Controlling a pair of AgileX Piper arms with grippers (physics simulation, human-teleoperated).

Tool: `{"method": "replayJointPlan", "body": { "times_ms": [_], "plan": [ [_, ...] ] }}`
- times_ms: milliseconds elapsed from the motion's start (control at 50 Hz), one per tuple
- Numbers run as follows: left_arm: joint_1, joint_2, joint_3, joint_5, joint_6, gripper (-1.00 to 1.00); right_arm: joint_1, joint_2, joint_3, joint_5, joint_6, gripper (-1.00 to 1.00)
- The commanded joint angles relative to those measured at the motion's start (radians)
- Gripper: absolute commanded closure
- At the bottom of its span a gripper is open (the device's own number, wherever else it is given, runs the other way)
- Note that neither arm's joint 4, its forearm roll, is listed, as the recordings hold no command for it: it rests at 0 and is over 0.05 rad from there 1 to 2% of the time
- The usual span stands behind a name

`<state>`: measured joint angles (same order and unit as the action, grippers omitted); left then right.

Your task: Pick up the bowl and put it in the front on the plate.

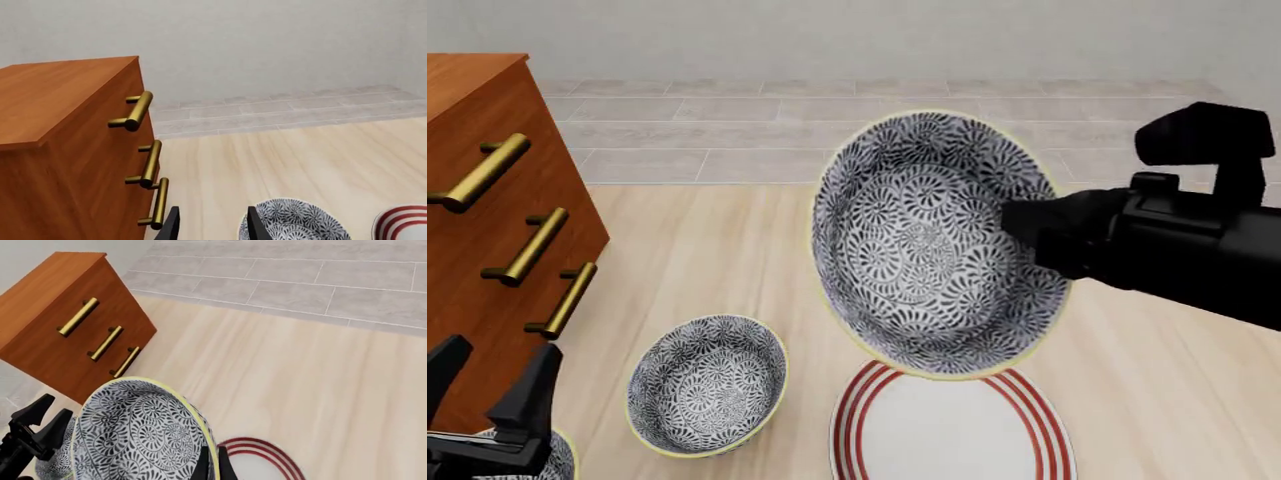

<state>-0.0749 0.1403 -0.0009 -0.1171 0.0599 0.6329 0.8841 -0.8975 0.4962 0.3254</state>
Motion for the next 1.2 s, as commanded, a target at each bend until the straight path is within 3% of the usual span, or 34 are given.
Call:
{"method": "replayJointPlan", "body": {
  "times_ms": [20, 780, 1200],
  "plan": [
    [0.002, 0.002, 0.001, -0.002, -0.014, -1.0, -0.021, -0.066, 0.023, 0.031, 0.021, 1.0],
    [-0.013, 0.032, 0.0, -0.03, -0.01, -1.0, -0.031, -0.207, 0.06, 0.197, -0.006, 1.0],
    [-0.008, 0.035, 0.0, -0.031, -0.015, -1.0, -0.002, -0.29, 0.191, 0.184, 0.054, 1.0]
  ]
}}
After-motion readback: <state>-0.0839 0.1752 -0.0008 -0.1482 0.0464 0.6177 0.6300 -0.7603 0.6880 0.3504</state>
